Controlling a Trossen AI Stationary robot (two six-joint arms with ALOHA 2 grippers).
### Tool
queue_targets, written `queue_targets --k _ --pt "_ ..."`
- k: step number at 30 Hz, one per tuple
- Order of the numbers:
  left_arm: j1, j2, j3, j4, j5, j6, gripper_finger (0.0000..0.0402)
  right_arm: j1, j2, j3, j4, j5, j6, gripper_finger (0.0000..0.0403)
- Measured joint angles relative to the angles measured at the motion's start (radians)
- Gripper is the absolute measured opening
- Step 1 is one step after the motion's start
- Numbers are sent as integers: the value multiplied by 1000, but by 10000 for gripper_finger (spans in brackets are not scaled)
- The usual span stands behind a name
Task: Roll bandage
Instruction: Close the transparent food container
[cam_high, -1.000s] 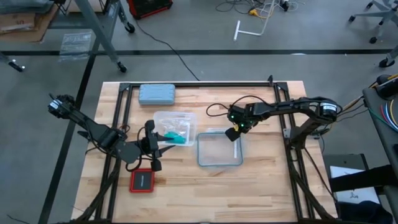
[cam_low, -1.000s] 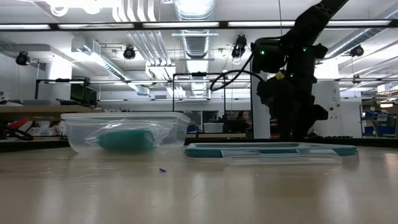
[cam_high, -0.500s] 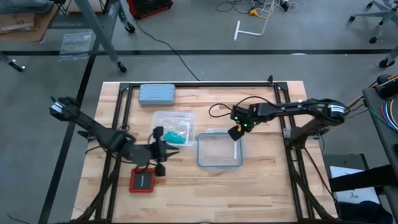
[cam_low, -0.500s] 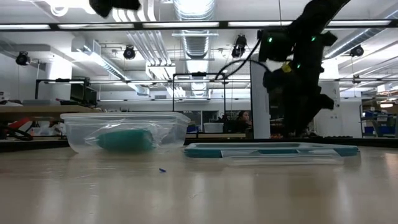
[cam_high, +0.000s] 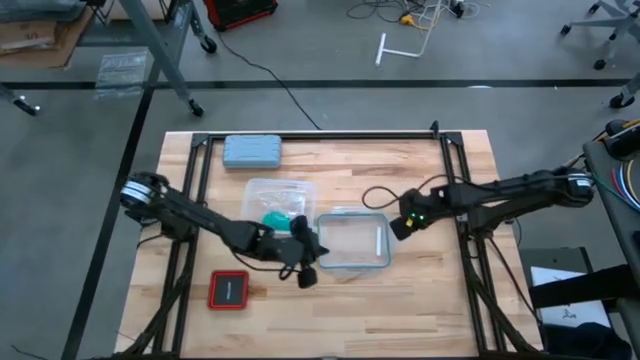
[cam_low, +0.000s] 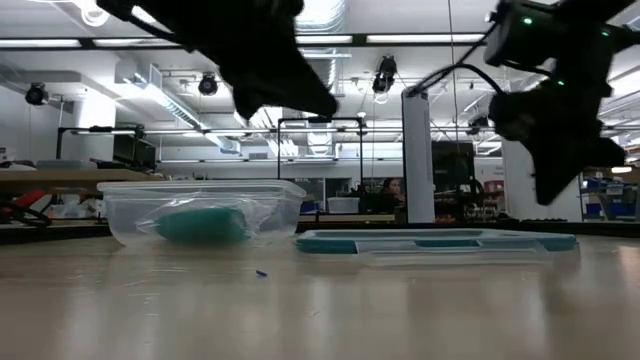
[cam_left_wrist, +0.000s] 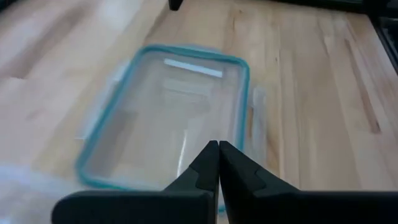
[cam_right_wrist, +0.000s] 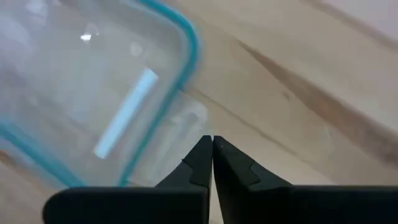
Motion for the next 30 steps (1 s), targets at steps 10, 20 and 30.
queue_targets --k 10,20,30 --pt "25 250 165 -76 1 -33 1 129 -5 -144 130 48 195 1" --pt "58 376 226 -162 35 -67 0 194 115 -157 222 83 240 2" --pt "65 387 200 -150 46 -91 0 210 130 -161 315 80 250 0"
